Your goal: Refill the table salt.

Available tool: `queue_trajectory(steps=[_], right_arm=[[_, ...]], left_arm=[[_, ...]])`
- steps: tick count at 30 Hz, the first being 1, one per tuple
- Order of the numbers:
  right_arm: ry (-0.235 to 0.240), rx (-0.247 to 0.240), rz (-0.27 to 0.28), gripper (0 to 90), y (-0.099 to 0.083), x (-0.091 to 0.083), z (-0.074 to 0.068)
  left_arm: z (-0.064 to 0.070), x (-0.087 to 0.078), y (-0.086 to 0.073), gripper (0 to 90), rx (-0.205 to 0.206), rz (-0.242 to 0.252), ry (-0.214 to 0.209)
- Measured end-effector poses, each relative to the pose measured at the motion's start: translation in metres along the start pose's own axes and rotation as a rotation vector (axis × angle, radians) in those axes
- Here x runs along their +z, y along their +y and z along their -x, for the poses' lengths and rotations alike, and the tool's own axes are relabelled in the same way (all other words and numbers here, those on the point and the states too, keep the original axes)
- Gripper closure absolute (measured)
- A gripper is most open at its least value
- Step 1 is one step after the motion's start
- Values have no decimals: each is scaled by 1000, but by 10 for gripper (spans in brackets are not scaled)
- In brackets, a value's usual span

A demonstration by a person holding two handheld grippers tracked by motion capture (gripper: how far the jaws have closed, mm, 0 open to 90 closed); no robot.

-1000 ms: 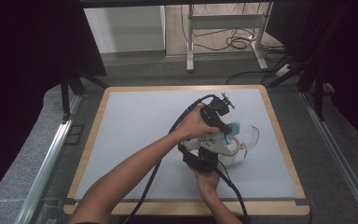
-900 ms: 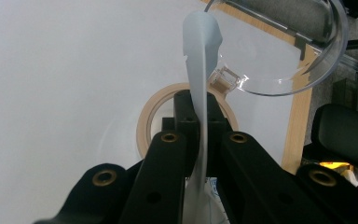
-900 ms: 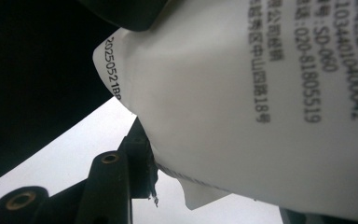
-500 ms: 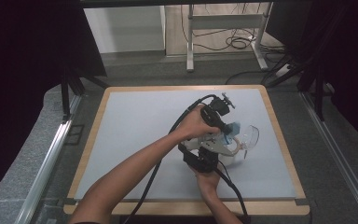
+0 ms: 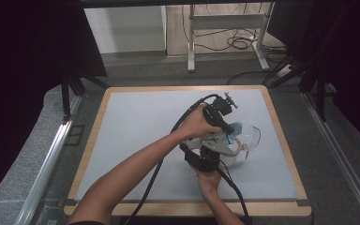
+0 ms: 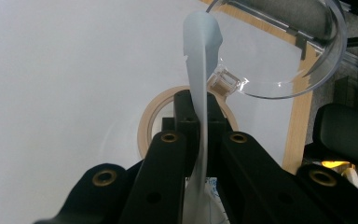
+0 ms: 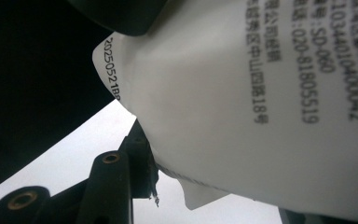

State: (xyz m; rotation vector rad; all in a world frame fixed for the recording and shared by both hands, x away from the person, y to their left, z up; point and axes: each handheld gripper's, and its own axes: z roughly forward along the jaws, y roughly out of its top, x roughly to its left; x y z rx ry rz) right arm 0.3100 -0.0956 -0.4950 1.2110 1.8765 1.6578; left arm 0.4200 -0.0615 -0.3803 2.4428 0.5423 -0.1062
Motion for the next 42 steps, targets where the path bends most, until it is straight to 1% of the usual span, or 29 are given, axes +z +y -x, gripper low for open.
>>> queue_trajectory(steps=[8,13,19,24,35,42], right_arm=[[-2,18,10,538,0,2,-1],[-2,24,18,542,2,4,-1],[-9,24,29,542,5,4,-2],[-9,25,30,542,5,4,-1],[-10,34,32,543,6,4,-1],[-11,30,33,543,6,4,-1]], left_arm=[[-1,0,0,898,-3,-2,5],[-1,-1,1,898,-8,5,9],[0,-4,2,897,-6,13,9],[0,-3,2,897,-2,7,10],[0,-3,2,897,-6,11,5],[0,-4,2,897,-7,16,2]])
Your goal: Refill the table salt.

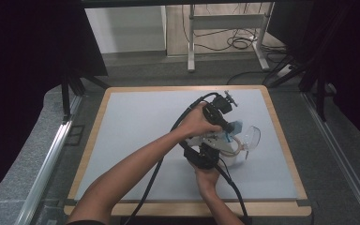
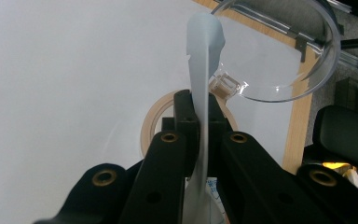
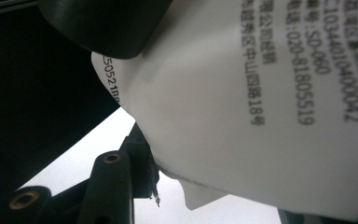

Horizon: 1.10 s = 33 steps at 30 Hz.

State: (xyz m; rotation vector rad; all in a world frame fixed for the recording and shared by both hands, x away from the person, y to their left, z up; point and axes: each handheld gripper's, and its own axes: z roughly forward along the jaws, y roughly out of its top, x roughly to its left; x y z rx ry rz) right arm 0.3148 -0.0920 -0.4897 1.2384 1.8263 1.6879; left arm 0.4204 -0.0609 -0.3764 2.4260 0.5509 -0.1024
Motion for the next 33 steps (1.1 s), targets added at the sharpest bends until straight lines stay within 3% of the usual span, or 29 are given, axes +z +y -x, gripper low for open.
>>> queue_trajectory(steps=[33], right_arm=[[-14,-7,4,544,3,-1,1]], left_arm=[[1,2,2,897,8,-6,-11]])
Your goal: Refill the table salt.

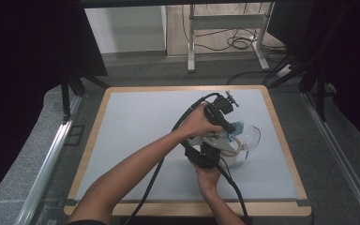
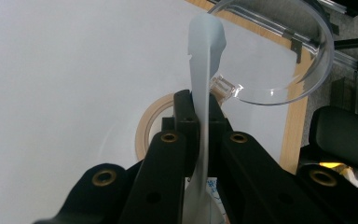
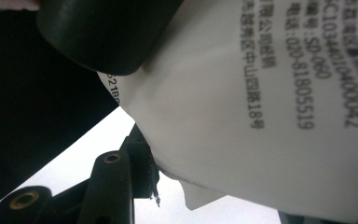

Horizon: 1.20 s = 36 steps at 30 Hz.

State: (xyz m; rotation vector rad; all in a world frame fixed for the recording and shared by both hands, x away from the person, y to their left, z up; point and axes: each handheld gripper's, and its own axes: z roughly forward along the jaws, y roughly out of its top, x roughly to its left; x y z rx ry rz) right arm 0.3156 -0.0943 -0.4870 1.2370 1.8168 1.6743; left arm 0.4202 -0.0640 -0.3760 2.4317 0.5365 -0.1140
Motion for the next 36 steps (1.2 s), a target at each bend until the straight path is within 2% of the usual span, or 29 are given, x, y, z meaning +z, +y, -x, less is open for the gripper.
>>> queue_trajectory(steps=[27,32,36], right_arm=[[-7,14,13,547,2,2,1],[-10,21,26,549,2,3,0],[-13,30,35,549,2,4,0]], left_arm=[[1,2,0,895,-3,0,2],[0,1,1,894,9,-5,7],[2,1,1,894,3,-2,9]])
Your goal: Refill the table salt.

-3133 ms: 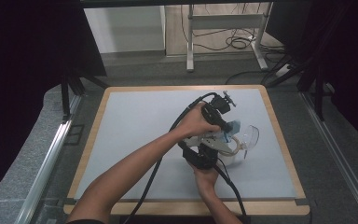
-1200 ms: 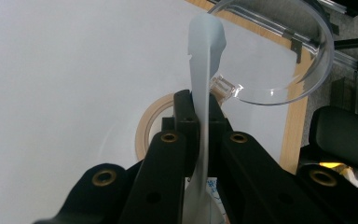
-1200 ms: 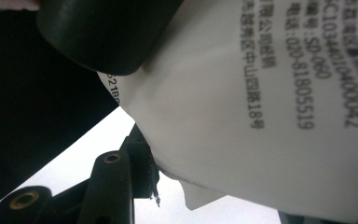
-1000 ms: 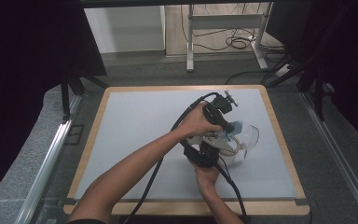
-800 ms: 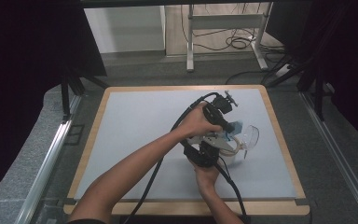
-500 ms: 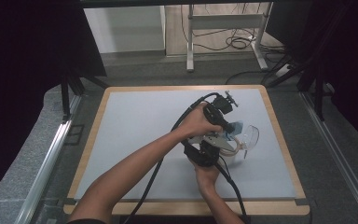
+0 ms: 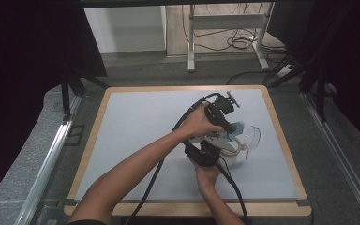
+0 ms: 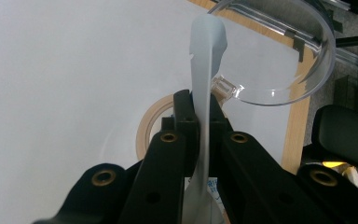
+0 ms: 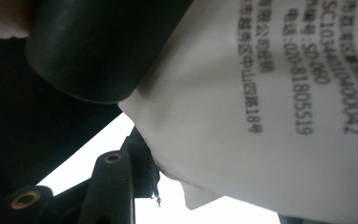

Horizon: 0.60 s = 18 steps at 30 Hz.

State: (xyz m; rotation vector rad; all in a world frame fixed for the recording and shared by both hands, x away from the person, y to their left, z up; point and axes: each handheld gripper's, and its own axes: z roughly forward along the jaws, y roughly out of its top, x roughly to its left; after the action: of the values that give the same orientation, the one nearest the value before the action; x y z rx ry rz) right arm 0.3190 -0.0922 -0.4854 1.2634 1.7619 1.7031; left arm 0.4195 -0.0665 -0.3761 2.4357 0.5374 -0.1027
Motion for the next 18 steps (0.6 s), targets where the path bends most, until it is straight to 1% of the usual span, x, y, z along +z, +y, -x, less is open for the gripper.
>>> queue_trajectory(steps=[11,14,18], right_arm=[[0,24,13,549,0,2,-1],[-1,17,14,549,0,2,-1],[0,18,13,549,0,2,-1]], left_arm=[[-1,0,0,893,-1,-4,2],[-1,-1,0,893,2,-5,2],[-1,-1,0,893,3,-5,2]])
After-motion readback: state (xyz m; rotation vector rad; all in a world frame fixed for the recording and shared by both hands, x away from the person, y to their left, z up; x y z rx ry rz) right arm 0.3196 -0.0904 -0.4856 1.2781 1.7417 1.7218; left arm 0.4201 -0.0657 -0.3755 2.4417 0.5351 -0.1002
